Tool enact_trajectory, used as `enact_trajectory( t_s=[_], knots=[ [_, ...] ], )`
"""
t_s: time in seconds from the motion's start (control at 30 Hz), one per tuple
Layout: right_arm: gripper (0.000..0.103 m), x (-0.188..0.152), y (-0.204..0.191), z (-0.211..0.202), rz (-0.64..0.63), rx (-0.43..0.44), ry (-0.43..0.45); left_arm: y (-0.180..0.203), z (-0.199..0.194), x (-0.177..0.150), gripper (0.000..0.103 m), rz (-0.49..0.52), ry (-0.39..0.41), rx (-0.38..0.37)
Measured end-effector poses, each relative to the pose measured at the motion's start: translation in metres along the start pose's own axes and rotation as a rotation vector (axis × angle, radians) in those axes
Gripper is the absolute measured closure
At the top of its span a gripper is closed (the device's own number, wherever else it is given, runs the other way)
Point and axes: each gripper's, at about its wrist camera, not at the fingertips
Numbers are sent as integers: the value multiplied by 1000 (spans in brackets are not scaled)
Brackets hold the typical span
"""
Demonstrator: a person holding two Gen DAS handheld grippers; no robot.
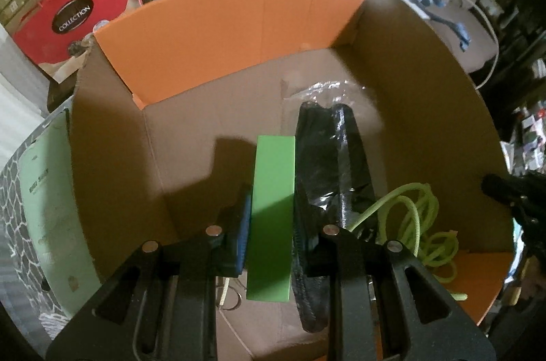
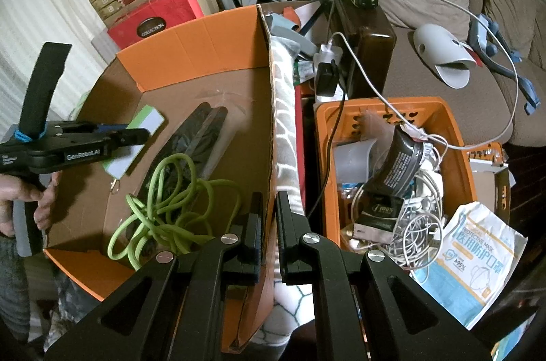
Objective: Organize objects
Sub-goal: 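Carry the green power bank with the left tool into the box and release, then move the left tool to the small white square tag on the blanket and grasp it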
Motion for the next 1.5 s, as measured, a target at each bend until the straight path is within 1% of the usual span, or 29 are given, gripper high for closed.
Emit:
enact_trajectory(
  t_s=[0.17,0.27,0.33,0.4,0.47,0.53,0.6,0.63,0.67,0.73,0.83,0.97,1.07,1.37,1.5],
  knots=[
    [97,0,0,0,0,0,0,2,11,3,82,8,-54,11],
    [97,0,0,0,0,0,-1,1,10,2,80,7,-48,9],
    [97,-1,0,0,-1,-2,0,0,6,1,62,-3,-28,-2],
    [97,-1,0,0,0,-1,0,0,0,-1,58,-6,-4,-28],
    [97,-1,0,0,0,0,0,2,-7,-3,54,-4,14,-24],
    [97,-1,0,0,1,0,0,5,-17,-7,46,6,48,-23],
    [97,-1,0,0,0,0,0,7,-29,-11,43,16,84,-18],
    [97,-1,0,0,1,0,0,11,-34,-10,38,18,100,-8],
    [97,-1,0,0,1,0,0,12,-39,-12,36,21,116,1],
    [97,0,0,0,1,0,0,11,-52,-16,25,24,158,9],
    [97,0,0,0,0,0,0,7,-69,-24,25,32,200,12],
    [97,0,0,0,-1,-1,0,4,-84,-31,25,52,231,55],
    [97,0,0,0,0,-1,0,1,-94,-37,24,48,254,68],
    [97,0,0,0,1,0,0,-12,-112,-50,24,36,289,101],
    [97,0,0,0,1,0,0,-17,-118,-58,24,51,300,99]
  ],
)
Point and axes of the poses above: each gripper's, at about its wrist camera, not at the fingertips, and z roughly the way its jaws point, y to its right, x to its top, and after that the axes turned 14 degrees about z, right-handed
